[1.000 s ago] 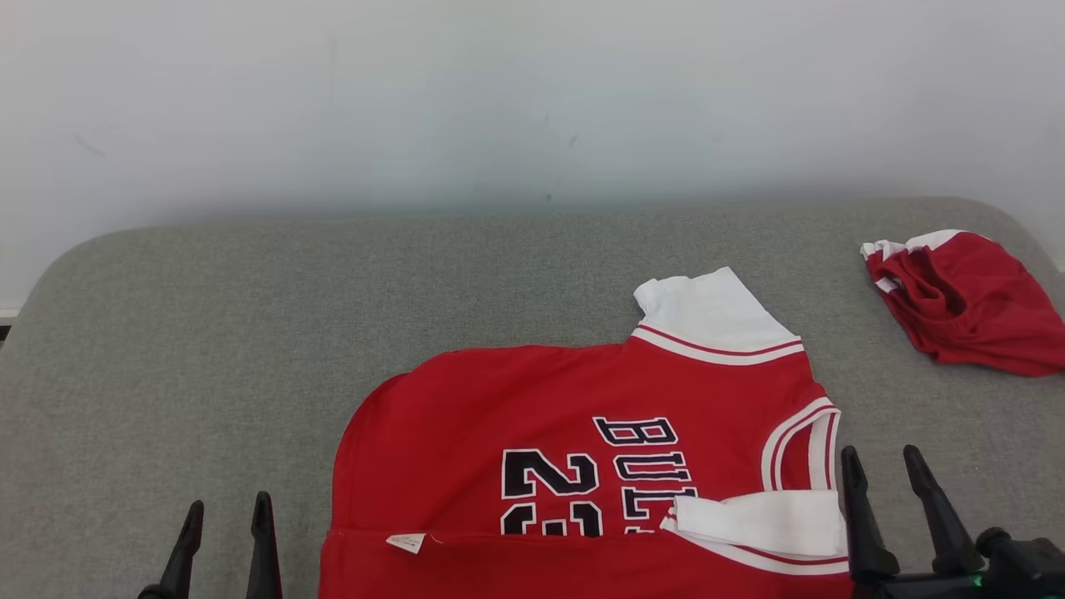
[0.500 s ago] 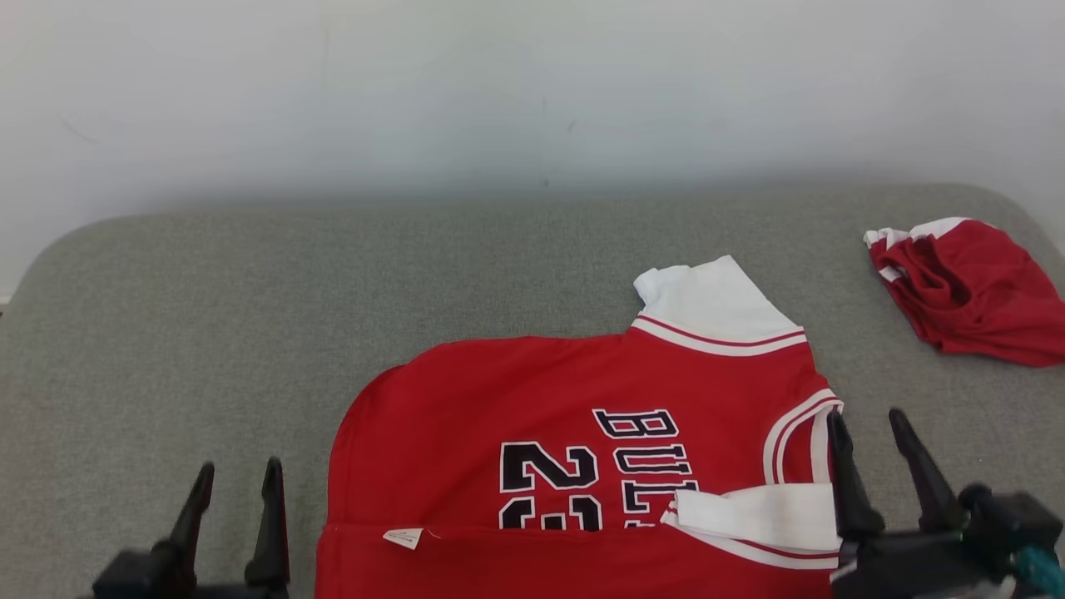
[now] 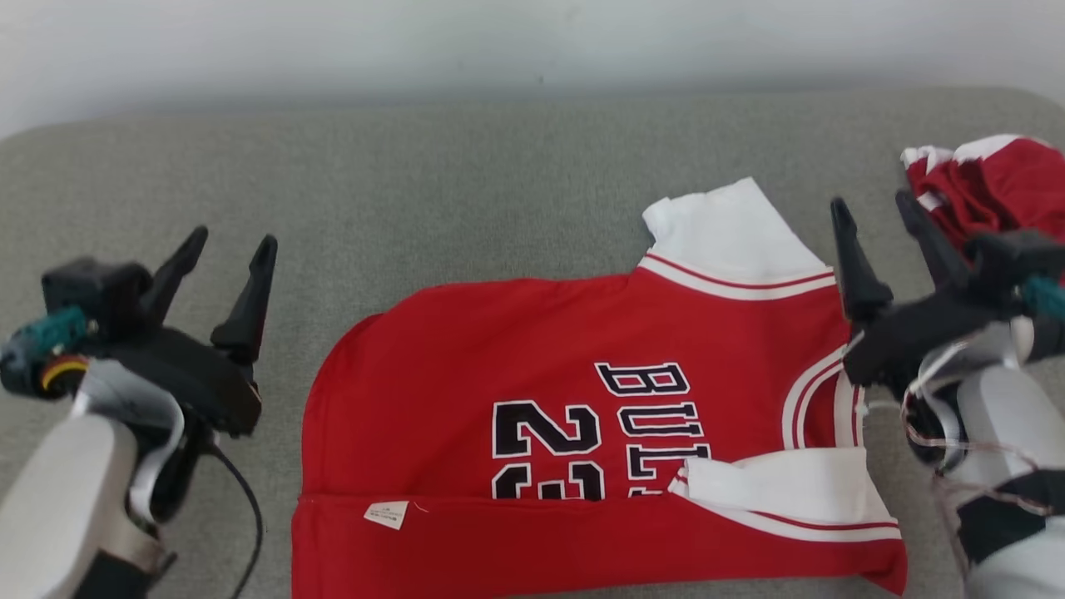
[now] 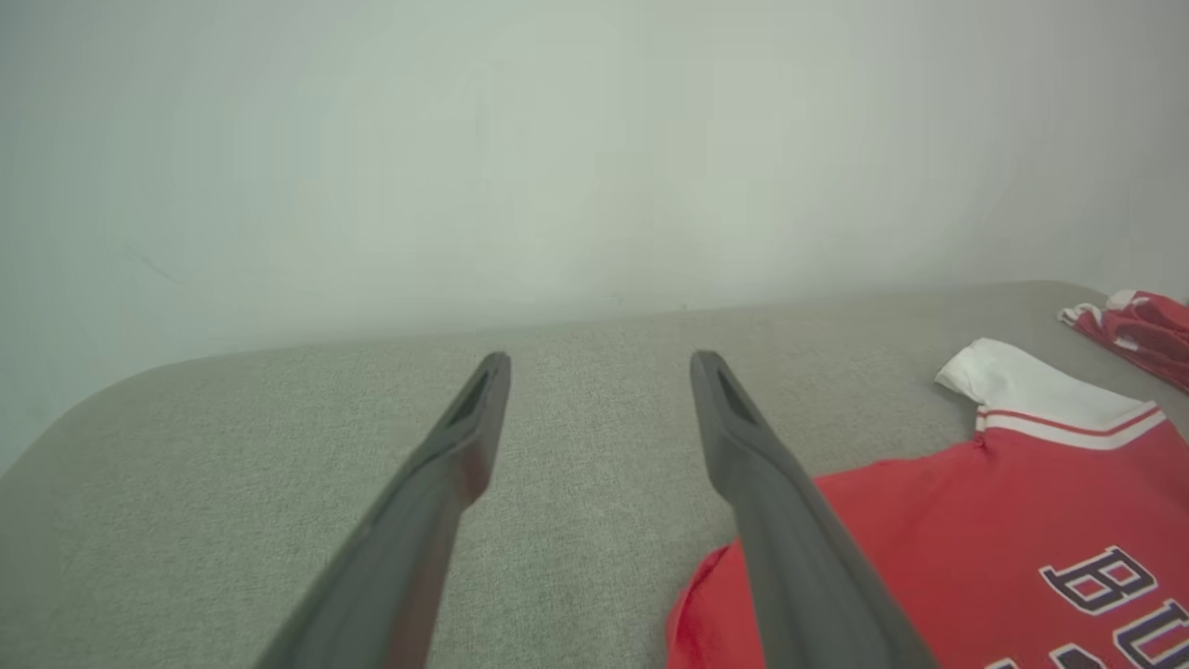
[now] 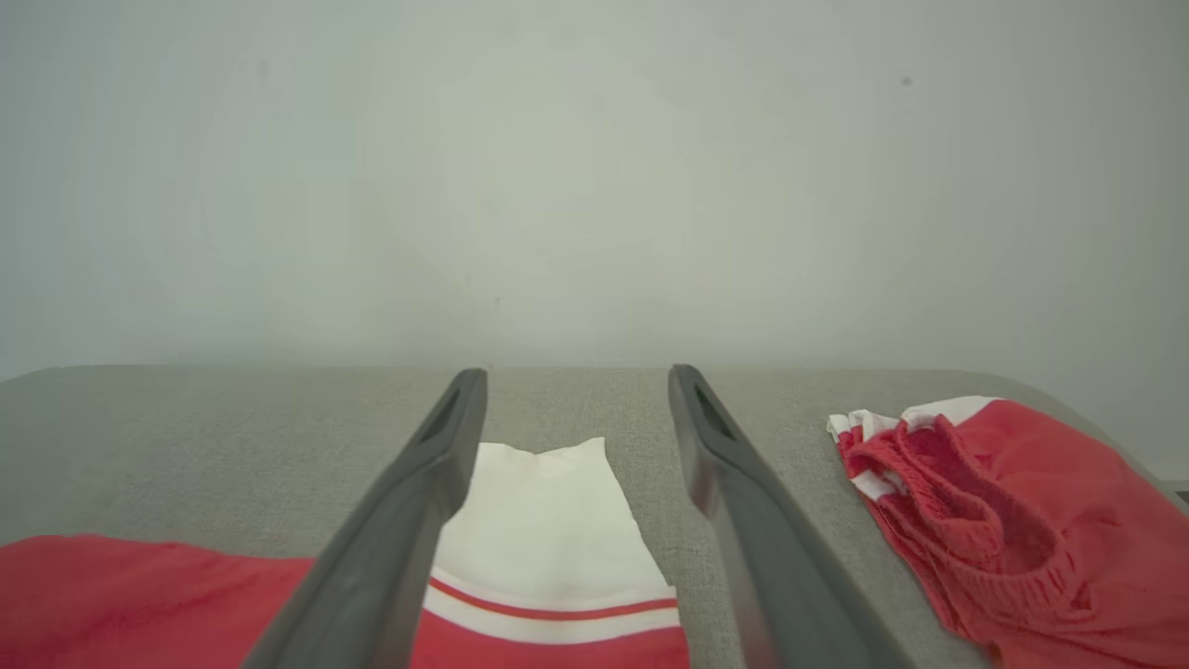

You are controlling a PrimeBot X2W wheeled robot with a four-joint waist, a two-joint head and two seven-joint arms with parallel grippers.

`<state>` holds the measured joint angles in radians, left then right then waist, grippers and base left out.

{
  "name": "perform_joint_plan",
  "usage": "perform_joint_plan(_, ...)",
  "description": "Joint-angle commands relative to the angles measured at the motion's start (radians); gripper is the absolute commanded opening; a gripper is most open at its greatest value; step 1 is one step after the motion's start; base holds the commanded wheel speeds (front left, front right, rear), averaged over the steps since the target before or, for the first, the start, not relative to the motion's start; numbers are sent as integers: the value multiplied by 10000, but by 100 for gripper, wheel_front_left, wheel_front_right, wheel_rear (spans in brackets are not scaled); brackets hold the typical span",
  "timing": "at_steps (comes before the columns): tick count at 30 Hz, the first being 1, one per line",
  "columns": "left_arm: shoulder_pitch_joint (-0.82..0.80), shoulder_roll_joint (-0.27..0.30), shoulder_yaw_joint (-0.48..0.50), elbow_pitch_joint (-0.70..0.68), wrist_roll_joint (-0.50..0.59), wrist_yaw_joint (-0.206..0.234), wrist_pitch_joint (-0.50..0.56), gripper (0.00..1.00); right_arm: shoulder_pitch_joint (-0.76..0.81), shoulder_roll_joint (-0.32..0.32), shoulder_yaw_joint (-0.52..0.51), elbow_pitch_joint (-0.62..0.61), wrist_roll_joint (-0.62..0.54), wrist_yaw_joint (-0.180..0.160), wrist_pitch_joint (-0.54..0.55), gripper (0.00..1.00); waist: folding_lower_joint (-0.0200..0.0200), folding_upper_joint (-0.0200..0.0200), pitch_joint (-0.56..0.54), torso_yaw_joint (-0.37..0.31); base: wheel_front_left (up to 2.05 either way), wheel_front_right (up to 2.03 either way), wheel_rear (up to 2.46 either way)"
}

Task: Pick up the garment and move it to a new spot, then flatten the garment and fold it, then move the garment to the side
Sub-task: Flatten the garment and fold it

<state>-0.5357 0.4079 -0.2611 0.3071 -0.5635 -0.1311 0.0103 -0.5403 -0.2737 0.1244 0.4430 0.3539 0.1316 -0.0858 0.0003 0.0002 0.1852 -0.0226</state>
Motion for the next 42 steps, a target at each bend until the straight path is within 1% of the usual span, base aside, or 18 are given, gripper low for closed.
perform_joint_plan(1, -389, 273, -285, 90, -262, 13, 242, 100, -419, -115, 108, 306, 1, -25, 145, 100, -3, -2, 734, -102, 0, 0, 0)
perform_joint_plan(5, -1360, 866, -1292, 261, -1194, 12, 1255, 100, -1682, -303, 534, 1265, 103, -25, 572, 100, -3, -2, 1145, -120, 0, 0, 0)
perform_joint_plan(9, -2033, 1312, -2319, 236, -1969, 11, 2219, 100, -2646, -460, 1093, 2224, 281, -25, 1034, 100, -3, -2, 1449, -110, 0, 0, 0)
perform_joint_plan(11, -2388, 1508, -2682, 187, -2293, 11, 2597, 100, -3157, -526, 1259, 2627, 422, -25, 1173, 100, -3, -2, 1587, -99, 0, 0, 0)
perform_joint_plan(14, -2776, 1738, -3327, 191, -2785, 11, 3272, 100, -3786, -624, 1600, 3258, 572, -25, 1422, 100, -3, -2, 1767, -57, 0, 0, 0)
perform_joint_plan(20, -3274, 2036, -4439, 193, -3409, 12, 4393, 100, -4873, -651, 2224, 4381, 786, -25, 1831, 100, -3, -2, 1963, 18, 0, 0, 0)
perform_joint_plan(24, -3407, 2098, -4753, 122, -3659, 10, 4613, 100, -5244, -630, 2393, 4848, 825, -25, 1810, 100, -3, -2, 2002, 50, 0, 0, 0)
perform_joint_plan(26, -3511, 2084, -4904, 152, -3712, 10, 4549, 100, -5464, -609, 2481, 5141, 858, -25, 1714, 100, -3, -2, 2034, 65, 0, 0, 0)
perform_joint_plan(27, -3543, 2088, -5159, 236, -3649, 11, 4505, 100, -5608, -523, 2599, 5399, 856, -25, 1623, 100, -3, -2, 2059, 60, 0, 0, 0)
perform_joint_plan(32, -3726, 2017, -5600, 480, -3878, 11, 4515, 100, -5901, -447, 2983, 5947, 870, -25, 1543, 100, -3, -2, 2104, 23, 0, 0, 0)
perform_joint_plan(36, -3884, 2081, -5878, 691, -3955, 11, 4333, 100, -6146, -416, 3202, 6311, 941, -25, 1528, 100, -3, -2, 2142, 49, 0, 0, 0)
perform_joint_plan(37, -3917, 2039, -5889, 779, -4029, 11, 4281, 94, -6206, -408, 3249, 6397, 963, -25, 1513, 100, -3, -2, 2155, 62, 0, 0, 0)
perform_joint_plan(38, -3934, 1978, -5921, 890, -4054, 11, 4264, 80, -6260, -386, 3307, 6481, 975, -25, 1514, 100, -3, -2, 2164, 73, 0, 0, 0)
perform_joint_plan(39, -3960, 1923, -5969, 980, -4079, 11, 4242, 51, -6314, -361, 3359, 6541, 981, -25, 1505, 100, -3, -2, 2176, 82, 0, 0, 0)
perform_joint_plan(40, -4017, 1884, -5990, 1100, -4155, 11, 4224, 48, -6376, -344, 3404, 6599, 1011, -25, 1483, 100, -3, -2, 2196, 86, 0, 0, 0)
perform_joint_plan(41, -4052, 1839, -6008, 1205, -4255, 11, 4199, 33, -6421, -322, 3468, 6652, 1039, -25, 1470, 100, -3, -2, 2212, 86, 0, 0, 0)
perform_joint_plan(42, -4076, 1787, -6042, 1284, -4339, 11, 4156, 14, -6463, -301, 3533, 6706, 1062, -25, 1487, 100, -3, -2, 2228, 85, 0, 0, 0)
